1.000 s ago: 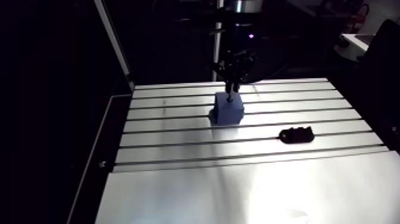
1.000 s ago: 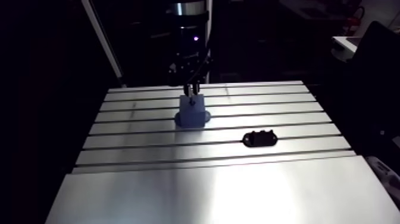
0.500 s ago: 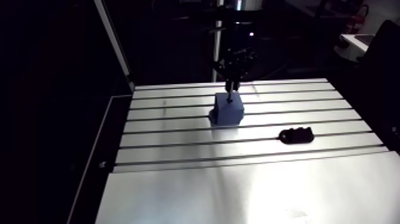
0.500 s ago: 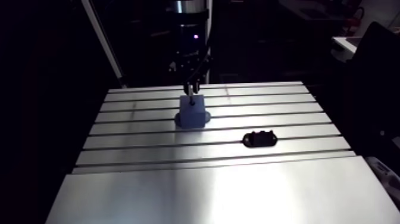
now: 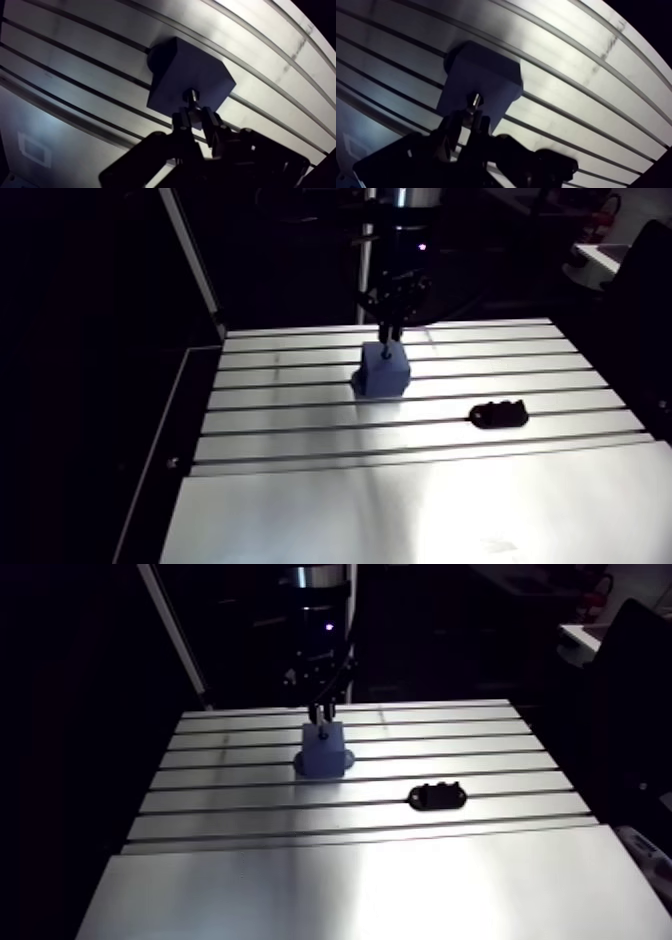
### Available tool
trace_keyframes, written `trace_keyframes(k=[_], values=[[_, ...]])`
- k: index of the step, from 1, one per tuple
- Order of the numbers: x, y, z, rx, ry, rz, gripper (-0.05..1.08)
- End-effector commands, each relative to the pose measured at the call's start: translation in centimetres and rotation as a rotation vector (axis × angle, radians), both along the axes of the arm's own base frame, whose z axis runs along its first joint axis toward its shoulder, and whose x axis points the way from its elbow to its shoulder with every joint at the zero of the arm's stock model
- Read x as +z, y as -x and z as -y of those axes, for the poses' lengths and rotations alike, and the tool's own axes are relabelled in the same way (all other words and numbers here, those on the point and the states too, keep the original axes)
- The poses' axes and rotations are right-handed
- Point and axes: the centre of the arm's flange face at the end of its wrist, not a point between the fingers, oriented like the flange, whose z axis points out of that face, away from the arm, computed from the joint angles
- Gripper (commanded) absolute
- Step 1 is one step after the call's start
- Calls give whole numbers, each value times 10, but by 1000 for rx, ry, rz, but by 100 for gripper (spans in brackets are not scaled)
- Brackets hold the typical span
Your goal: Pick up the M10 bolt and insert it into the hex recess until seated.
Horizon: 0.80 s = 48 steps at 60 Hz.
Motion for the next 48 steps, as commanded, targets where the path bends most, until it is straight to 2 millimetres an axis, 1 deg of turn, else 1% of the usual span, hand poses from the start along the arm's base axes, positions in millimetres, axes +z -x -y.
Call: trace_keyframes(k=[1,48], values=[[-2,0,1,0,2,3,106],[-6,-1,-2,-6,2,9,105]])
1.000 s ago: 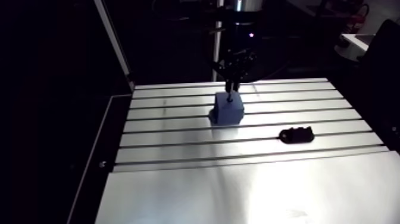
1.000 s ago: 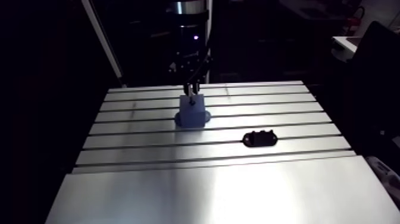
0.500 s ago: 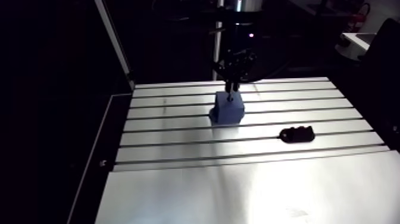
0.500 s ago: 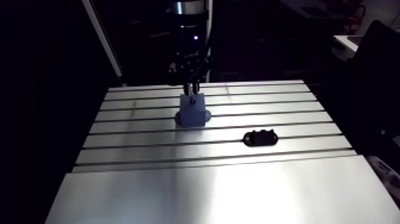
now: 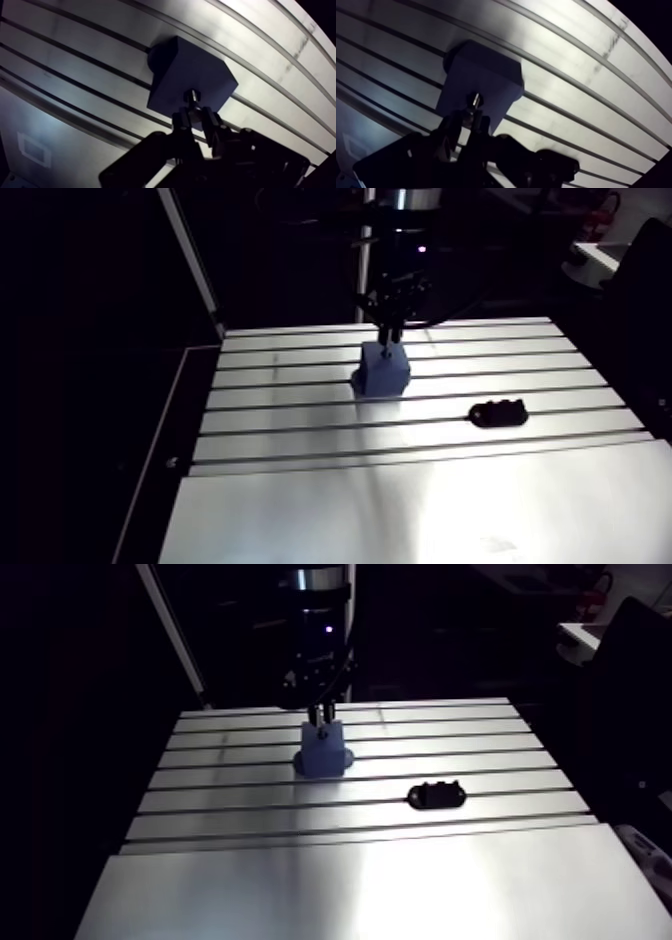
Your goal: Pick up the M10 bolt and insert it into the hex recess until seated.
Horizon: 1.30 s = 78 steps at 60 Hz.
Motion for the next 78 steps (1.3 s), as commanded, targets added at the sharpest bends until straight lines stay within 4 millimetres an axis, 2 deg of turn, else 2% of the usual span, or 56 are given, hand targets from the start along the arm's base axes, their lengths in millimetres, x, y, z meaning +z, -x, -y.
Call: trace_keyframes(k=[1,23,32,33,36,37,38,39,40,41,42,43,44,53,78], values=[[-2,-1,0,-2,0,4,105],[-7,0,0,-5,2,12,105],[-7,1,-1,-11,1,8,101],[-7,1,-1,-10,0,1,95],[-8,1,-1,-2,3,-4,89],[-10,0,-1,2,2,-7,81],[-11,-1,-2,4,1,-13,68],[-11,-1,-2,4,1,-13,68],[-12,-1,-2,5,3,-18,53],[-12,-1,-2,5,3,-18,53],[-13,-2,-2,4,1,-17,38],[-13,-2,-2,4,1,-17,38],[-14,-2,-2,4,1,-16,30],[-11,-1,-3,-1,2,-27,18],[-4,0,-2,-3,2,-45,14]])
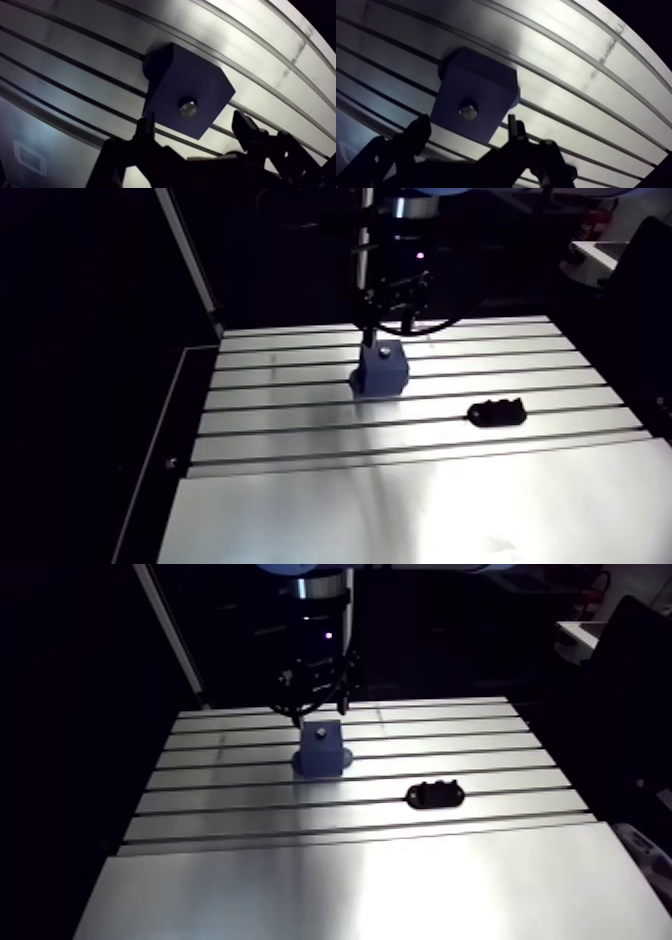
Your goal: Pick up the M10 bolt and insert it into the hex recess until seated.
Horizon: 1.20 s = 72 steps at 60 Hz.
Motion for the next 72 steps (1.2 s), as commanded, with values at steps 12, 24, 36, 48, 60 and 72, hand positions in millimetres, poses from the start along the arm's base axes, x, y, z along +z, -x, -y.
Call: trace_keyframes(k=[12,24,36,48,60,72], values=[[6,-2,3,-2,2,-11,14],[15,-3,4,-17,4,-27,14],[20,-3,0,-162,-23,-38,28],[18,-4,-4,-248,-31,-34,43],[15,-5,-4,-315,-40,-37,48],[15,-3,-1,-318,-41,-66,49]])
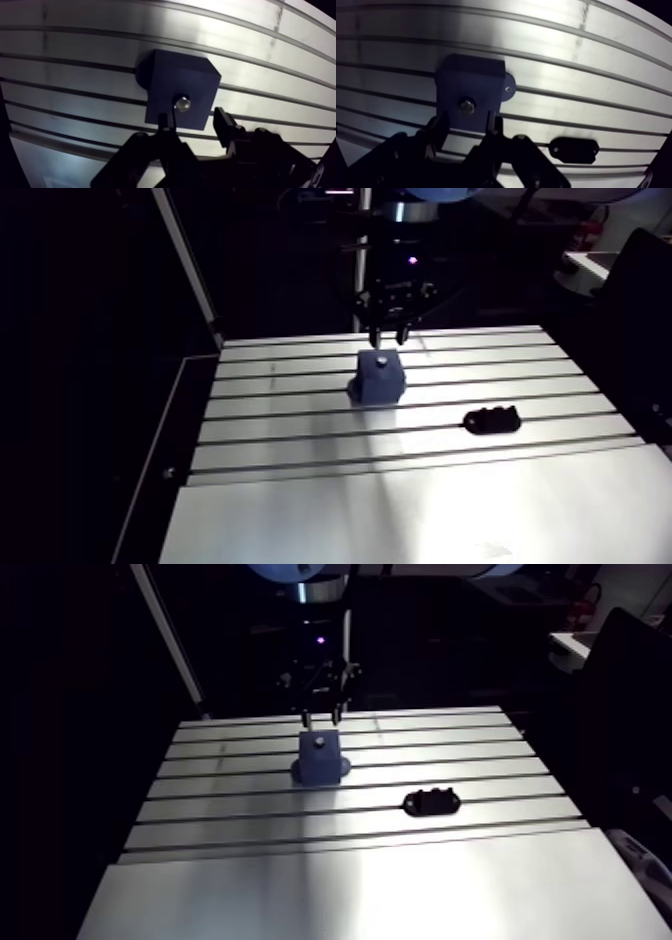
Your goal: Pick up the M10 bolt and insert it into the hex recess until seated.
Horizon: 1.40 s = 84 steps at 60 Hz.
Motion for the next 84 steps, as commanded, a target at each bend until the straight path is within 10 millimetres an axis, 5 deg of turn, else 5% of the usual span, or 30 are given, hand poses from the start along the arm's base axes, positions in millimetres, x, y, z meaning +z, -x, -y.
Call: trace_keyframes(k=[1,84], values=[[-2,1,2,-33,-7,-17,49],[-14,-3,5,-133,-5,10,60]])
